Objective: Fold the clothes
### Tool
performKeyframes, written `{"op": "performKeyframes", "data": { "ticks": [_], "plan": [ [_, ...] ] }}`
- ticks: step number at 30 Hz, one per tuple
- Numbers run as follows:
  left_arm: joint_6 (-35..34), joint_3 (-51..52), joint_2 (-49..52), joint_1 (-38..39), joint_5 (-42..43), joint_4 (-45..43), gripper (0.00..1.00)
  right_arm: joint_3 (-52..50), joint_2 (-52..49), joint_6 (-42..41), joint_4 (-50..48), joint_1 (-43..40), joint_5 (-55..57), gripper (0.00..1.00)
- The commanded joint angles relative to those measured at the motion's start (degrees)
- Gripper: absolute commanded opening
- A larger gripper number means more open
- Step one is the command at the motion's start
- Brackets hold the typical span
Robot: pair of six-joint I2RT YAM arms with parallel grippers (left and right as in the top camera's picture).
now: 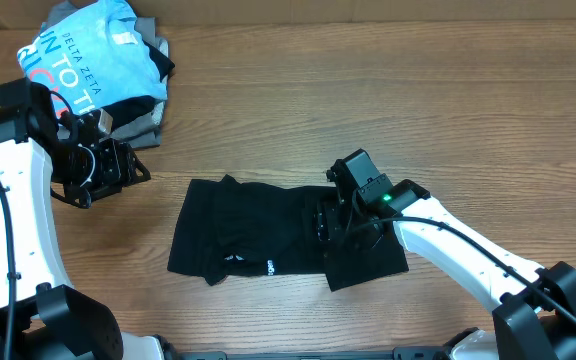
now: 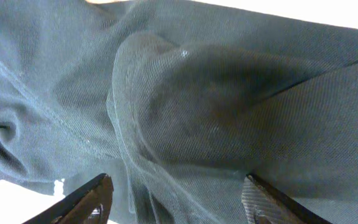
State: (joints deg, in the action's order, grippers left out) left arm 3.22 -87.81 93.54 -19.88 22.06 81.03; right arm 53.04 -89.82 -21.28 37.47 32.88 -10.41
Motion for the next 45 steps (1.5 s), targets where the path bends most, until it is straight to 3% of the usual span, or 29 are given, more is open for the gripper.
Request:
{"op": "performKeyframes", "data": {
  "ticks": [1, 9, 11, 13, 15, 23, 26, 35, 36, 38, 39, 41, 45],
  "plan": [
    [1.1, -1.4, -1.2, 0.1, 0.1, -0.1, 0.62, 0.0, -0.1, -3.8, -1.9, 0.1, 1.6, 0.68],
    [1.1, -1.4, -1.2, 0.1, 0.5, 0.0, 0.63, -0.1, -5.5, -23.2, -9.4, 0.1, 1.6, 0.73],
    [1.1, -1.4, -1.2, 0.1, 0.5, 0.0, 0.63, 0.0, -7.7, -25.7, -9.8, 0.1, 1.1, 0.64],
    [1.1, -1.4, -1.2, 0.1, 0.5, 0.0, 0.63, 0.0, -9.3, -25.7, -10.3, 0.1, -0.3, 0.40],
    [1.1, -1.4, -1.2, 0.1, 0.5, 0.1, 0.63, 0.1, -9.2, -25.7, -10.5, -0.1, -0.3, 0.27],
    [1.1, -1.4, -1.2, 0.1, 0.5, -0.1, 0.63, 5.6, -4.6, -21.7, -3.3, -0.8, 0.8, 0.06],
    [1.1, -1.4, -1.2, 0.1, 0.5, -0.1, 0.63, 7.1, -2.9, -21.9, -2.6, -1.3, 0.9, 0.04],
    [1.1, -1.4, -1.2, 0.1, 0.5, -0.1, 0.64, 7.9, -2.6, -23.8, -4.4, -2.9, 0.8, 0.05],
    [1.1, -1.4, -1.2, 0.1, 0.5, -0.1, 0.64, 7.9, -2.8, -23.7, -4.6, -2.9, 0.8, 0.13],
    [1.1, -1.4, -1.2, 0.1, 0.5, -0.1, 0.65, 7.8, -2.9, -23.7, -4.7, -2.9, 0.7, 0.45],
    [1.1, -1.4, -1.2, 0.1, 0.5, 0.0, 0.65, 7.8, -2.9, -23.7, -4.6, -3.0, 0.8, 0.54],
    [1.1, -1.4, -1.2, 0.1, 0.4, 0.2, 0.66, 7.8, -2.7, -23.7, -4.0, -3.6, 0.7, 0.60],
    [1.1, -0.9, -1.2, 0.1, 0.4, 1.6, 0.69, 7.8, -1.3, -21.1, -1.5, -7.7, 0.0, 0.60]
  ]
}}
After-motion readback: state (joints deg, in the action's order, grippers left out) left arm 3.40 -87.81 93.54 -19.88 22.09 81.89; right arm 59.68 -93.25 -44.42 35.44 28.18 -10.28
